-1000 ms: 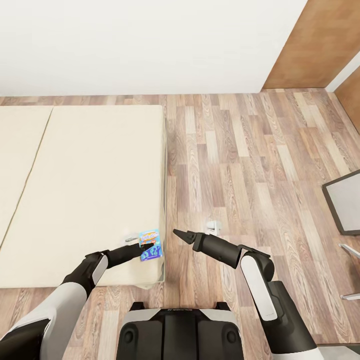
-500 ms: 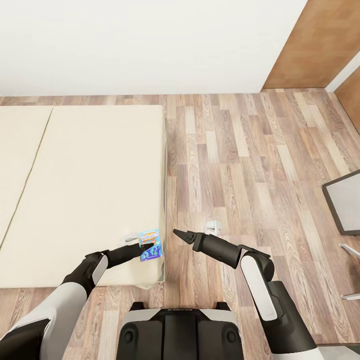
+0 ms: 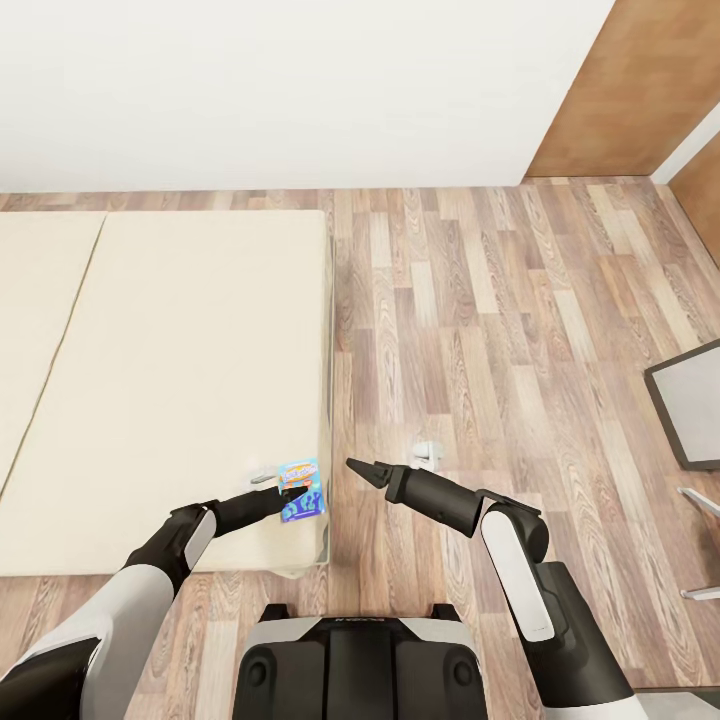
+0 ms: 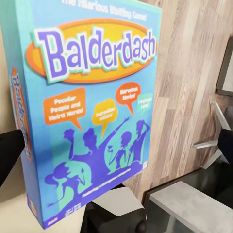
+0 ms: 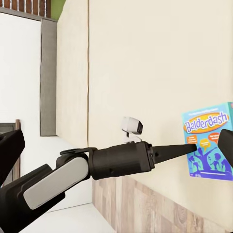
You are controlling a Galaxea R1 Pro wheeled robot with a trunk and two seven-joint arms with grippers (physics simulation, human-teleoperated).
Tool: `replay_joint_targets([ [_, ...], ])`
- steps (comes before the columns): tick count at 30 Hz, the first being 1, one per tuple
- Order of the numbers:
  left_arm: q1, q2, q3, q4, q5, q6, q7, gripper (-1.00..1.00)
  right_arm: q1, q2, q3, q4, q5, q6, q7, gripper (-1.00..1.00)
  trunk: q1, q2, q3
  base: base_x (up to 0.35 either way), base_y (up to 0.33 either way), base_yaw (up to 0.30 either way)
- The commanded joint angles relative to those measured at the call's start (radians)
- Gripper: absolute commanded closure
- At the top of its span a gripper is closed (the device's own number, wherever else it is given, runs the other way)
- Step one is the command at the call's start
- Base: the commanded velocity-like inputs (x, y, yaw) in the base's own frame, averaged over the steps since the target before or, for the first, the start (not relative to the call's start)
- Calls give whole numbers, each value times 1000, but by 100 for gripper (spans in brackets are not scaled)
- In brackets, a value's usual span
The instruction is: Put all the toys in the child's room - the three board games (two on the bed and one on the table), the two jigsaw puzzles on the table, and the tennis ball on the table - inside the toy box on the table in the child's room.
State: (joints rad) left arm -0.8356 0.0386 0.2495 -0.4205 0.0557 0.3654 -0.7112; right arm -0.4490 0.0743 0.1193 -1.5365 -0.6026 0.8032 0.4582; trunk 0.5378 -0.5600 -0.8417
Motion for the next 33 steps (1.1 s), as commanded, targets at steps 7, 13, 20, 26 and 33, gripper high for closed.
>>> replay_joint_targets([
  [7,0,0,2,-1,6,10,-4,-100,0,0,-1,-1,0,7,2,-100,0,-1,-1,0,0,0],
  [13,0,0,2,0,6,10,-4,-100,0,-1,-1,-1,0,7,2,-100,0,-1,-1,0,0,0],
  [20,0,0,2,0,6,11,-4,-100,0,-1,-1,-1,0,7,2,-100,0,-1,-1,0,0,0],
  [26,0,0,-1,0,6,12,-5,-100,0,-1,-1,-1,0,7,2,-100,0,-1,-1,0,0,0],
  [33,0,0,-1,0,6,12,-15,-100,0,-1,-1,-1,0,7,2,-100,0,-1,-1,0,0,0],
])
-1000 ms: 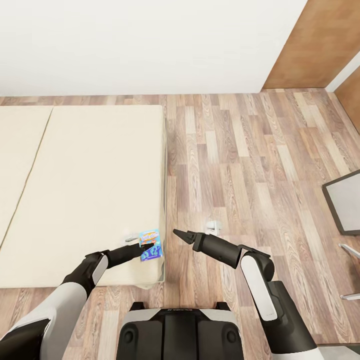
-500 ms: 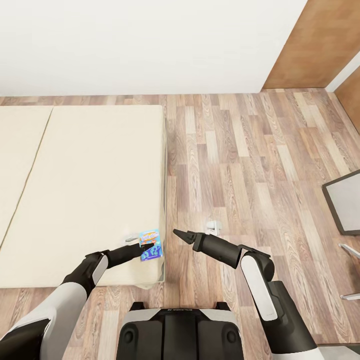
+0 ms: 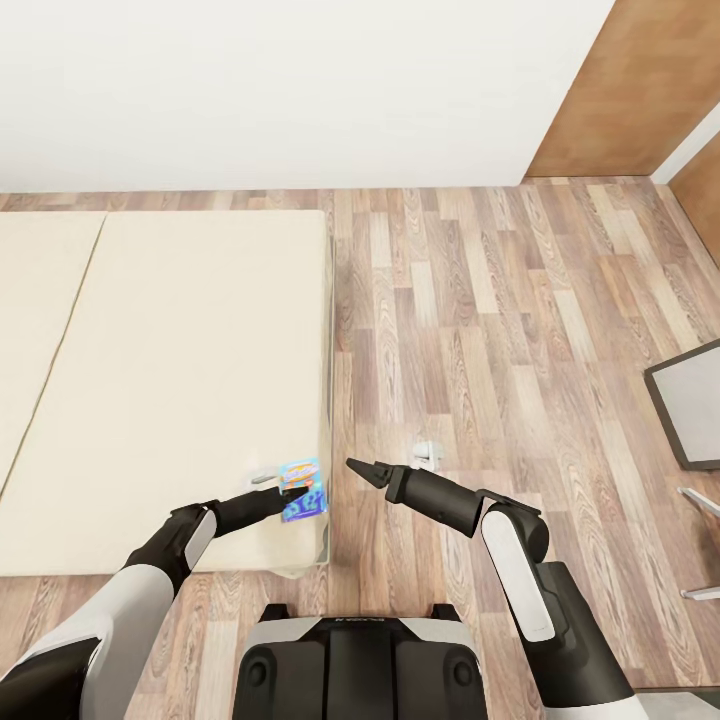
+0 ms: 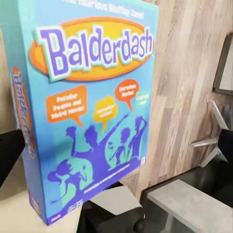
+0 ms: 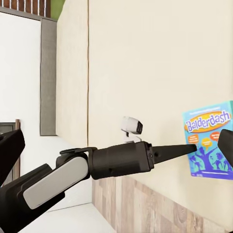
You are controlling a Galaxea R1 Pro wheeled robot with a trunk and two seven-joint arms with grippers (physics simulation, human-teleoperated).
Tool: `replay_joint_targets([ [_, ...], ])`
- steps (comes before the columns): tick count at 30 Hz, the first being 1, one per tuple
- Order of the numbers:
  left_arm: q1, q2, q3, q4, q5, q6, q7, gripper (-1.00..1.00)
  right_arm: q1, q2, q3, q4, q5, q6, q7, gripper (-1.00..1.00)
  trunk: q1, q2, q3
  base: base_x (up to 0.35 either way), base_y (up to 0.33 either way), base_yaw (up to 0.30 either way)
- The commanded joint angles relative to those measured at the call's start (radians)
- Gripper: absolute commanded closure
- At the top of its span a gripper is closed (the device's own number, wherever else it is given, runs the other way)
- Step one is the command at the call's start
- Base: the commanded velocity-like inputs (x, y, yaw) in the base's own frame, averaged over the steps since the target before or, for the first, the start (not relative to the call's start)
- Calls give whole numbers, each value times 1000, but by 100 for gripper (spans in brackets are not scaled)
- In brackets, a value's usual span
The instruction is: Put all the toys in the child's room - the three board games (two on the bed and one on the table), the two jigsaw puzzles on the table, and the tennis ball on the table - inside the toy box on the table in the child's room.
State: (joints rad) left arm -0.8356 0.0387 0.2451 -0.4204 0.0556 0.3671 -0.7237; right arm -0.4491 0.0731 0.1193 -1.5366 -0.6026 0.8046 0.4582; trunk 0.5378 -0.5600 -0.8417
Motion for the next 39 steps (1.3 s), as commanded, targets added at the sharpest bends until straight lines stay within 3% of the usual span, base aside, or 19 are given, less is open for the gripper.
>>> replay_joint_targets([
  [1,0,0,3,0,6,10,-8,-100,0,1,-1,0,0,5,2,-100,0,-1,-1,0,0,0],
  [10,0,0,3,0,4,10,-69,-100,0,2,-1,0,0,5,2,-100,0,-1,-1,0,0,0],
  [39,0,1,6,-1,2,-2,-52,-100,0,2,-1,0,0,5,2,-100,0,-1,-1,0,0,0],
])
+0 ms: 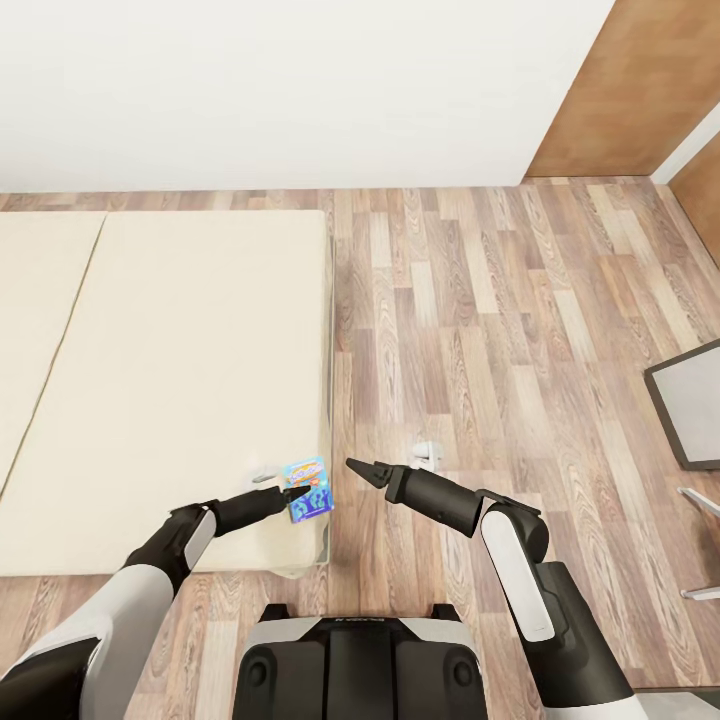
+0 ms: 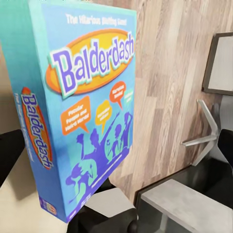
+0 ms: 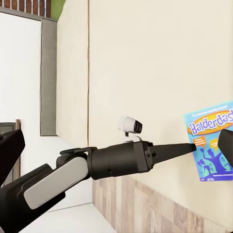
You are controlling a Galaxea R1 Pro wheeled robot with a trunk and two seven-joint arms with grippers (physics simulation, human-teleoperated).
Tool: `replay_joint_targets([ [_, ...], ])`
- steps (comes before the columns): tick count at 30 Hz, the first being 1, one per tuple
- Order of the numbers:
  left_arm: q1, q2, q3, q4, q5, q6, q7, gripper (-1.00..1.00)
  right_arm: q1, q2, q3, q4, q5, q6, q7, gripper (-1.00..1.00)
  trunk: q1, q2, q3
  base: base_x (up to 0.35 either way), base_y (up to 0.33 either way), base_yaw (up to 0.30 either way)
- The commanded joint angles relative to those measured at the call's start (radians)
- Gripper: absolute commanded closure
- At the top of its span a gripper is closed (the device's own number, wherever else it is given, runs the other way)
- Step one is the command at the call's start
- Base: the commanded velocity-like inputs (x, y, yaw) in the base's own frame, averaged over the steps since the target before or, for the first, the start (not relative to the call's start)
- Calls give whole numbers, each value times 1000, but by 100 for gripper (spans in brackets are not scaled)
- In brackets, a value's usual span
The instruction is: Put all the toys in the child's room - the three board games (two on the bed and one on the table), the two jigsaw puzzles on the table, and the tennis ball on the table - inside the toy box on the table in the child's room.
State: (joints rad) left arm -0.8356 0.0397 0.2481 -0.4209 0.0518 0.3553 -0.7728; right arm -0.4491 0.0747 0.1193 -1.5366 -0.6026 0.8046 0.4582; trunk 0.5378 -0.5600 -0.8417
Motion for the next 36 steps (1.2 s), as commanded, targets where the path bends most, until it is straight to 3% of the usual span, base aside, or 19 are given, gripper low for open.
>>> replay_joint_targets([
  [1,0,1,4,0,5,10,2,-100,0,1,-1,0,0,5,2,-100,0,-1,-1,0,0,0],
  [15,0,41,13,-56,10,20,38,-100,0,0,-1,0,0,5,3,-100,0,-1,-1,0,0,0],
  [26,0,92,18,-95,19,46,33,-100,0,0,-1,0,0,4,2,-100,0,-1,-1,0,0,0],
  [32,0,120,31,-186,21,154,9,-100,0,0,-1,0,0,2,4,-100,0,-1,-1,0,0,0],
  [36,1,148,71,-267,21,263,-61,-100,0,-1,-2,0,0,-2,6,-100,0,-1,-1,0,0,0],
])
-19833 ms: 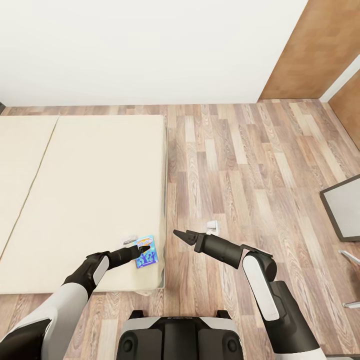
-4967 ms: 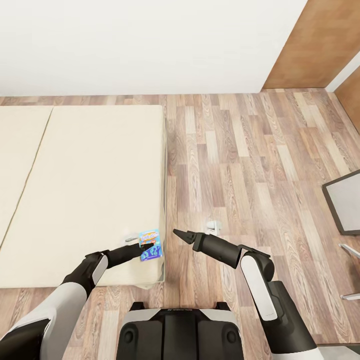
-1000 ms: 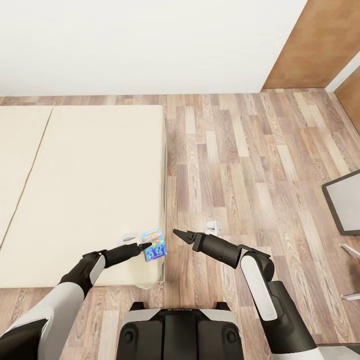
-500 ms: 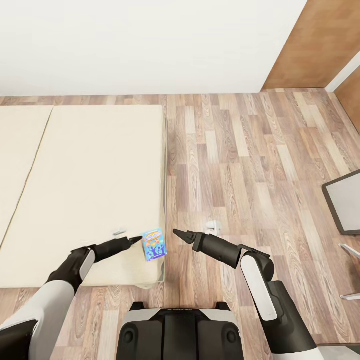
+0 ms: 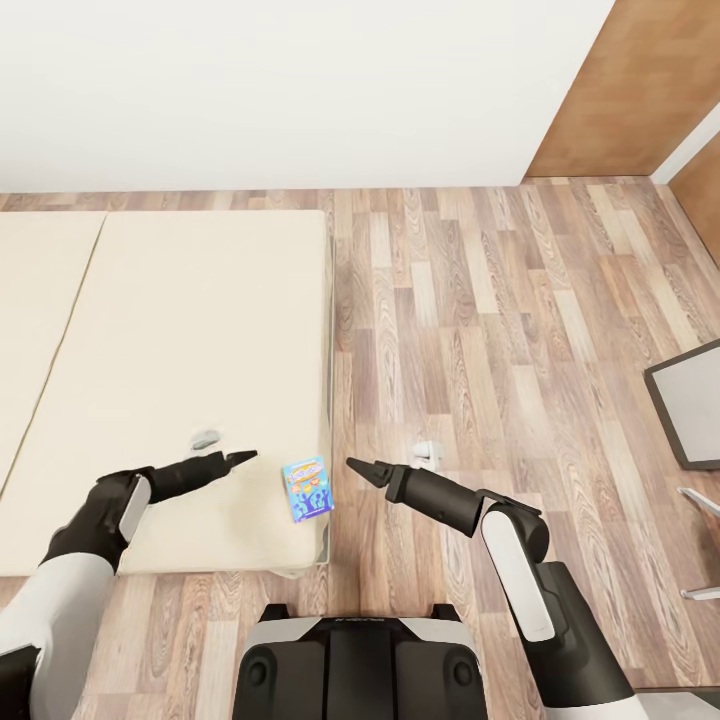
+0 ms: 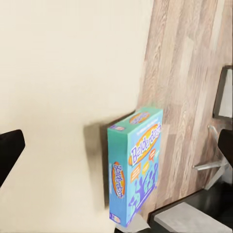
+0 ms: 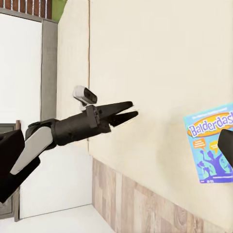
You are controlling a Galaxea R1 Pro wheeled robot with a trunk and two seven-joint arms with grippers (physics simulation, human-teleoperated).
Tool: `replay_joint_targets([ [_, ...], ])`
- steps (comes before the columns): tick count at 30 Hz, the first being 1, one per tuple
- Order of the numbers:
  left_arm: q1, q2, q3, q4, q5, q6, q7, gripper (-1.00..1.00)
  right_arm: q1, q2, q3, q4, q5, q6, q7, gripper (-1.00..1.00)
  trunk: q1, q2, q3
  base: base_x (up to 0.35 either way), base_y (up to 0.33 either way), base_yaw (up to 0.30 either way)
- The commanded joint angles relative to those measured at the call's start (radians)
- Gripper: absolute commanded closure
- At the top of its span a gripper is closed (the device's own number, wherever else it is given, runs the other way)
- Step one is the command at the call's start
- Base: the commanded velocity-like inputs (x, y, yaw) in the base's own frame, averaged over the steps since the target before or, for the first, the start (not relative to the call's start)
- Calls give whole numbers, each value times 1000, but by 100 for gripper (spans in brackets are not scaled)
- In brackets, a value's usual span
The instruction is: Put all the toys in the child's room - the three board games (two on the bed and one on the table), the two jigsaw puzzles on the table, and the tennis ball on the table - inside the toy box on the table in the child's room.
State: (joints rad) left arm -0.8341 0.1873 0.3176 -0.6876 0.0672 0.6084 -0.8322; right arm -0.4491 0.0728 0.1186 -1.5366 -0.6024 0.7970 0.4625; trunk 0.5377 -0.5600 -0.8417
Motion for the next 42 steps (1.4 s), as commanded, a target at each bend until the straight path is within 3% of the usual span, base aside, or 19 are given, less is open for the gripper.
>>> replay_joint_targets([
  [1,0,3,8,-14,6,28,-21,-100,0,0,-1,0,0,5,2,-100,0,-1,-1,0,0,0],
  [4,2,12,22,-52,4,80,-89,-100,0,-1,-2,0,0,4,2,-100,0,-1,-1,0,0,0],
  [8,6,49,32,-113,1,164,-238,-100,0,-2,-3,0,1,3,0,-100,0,-1,-1,0,0,0],
  [13,8,80,35,-133,0,211,-346,-100,0,-2,-3,1,1,1,-2,-100,0,-1,-1,-1,0,0],
  [14,9,103,36,-138,1,230,-405,-100,0,-2,-5,1,2,1,-3,-100,0,-1,-1,-23,0,0],
  [16,9,115,37,-140,2,239,-436,-100,0,-2,-6,1,2,1,-3,-100,0,-1,-1,-15,0,0],
  [22,9,132,38,-141,-1,252,-489,-100,0,-4,-9,1,1,1,-3,-100,0,-1,-1,-5,0,0],
  [32,16,138,36,-140,-6,267,-506,-100,0,-5,-19,1,0,1,1,-100,0,-1,-1,0,0,0],
  [35,39,145,37,-140,-2,271,-508,-100,0,-5,-38,1,0,2,2,-100,0,-1,-1,0,0,0],
  [36,80,161,37,-139,3,273,-509,-100,0,-5,-56,1,0,3,3,-100,0,-1,-1,0,0,0],
  [42,96,166,37,-146,4,274,-526,-100,0,-4,-62,1,0,3,5,-100,0,-1,-1,0,0,0],
])
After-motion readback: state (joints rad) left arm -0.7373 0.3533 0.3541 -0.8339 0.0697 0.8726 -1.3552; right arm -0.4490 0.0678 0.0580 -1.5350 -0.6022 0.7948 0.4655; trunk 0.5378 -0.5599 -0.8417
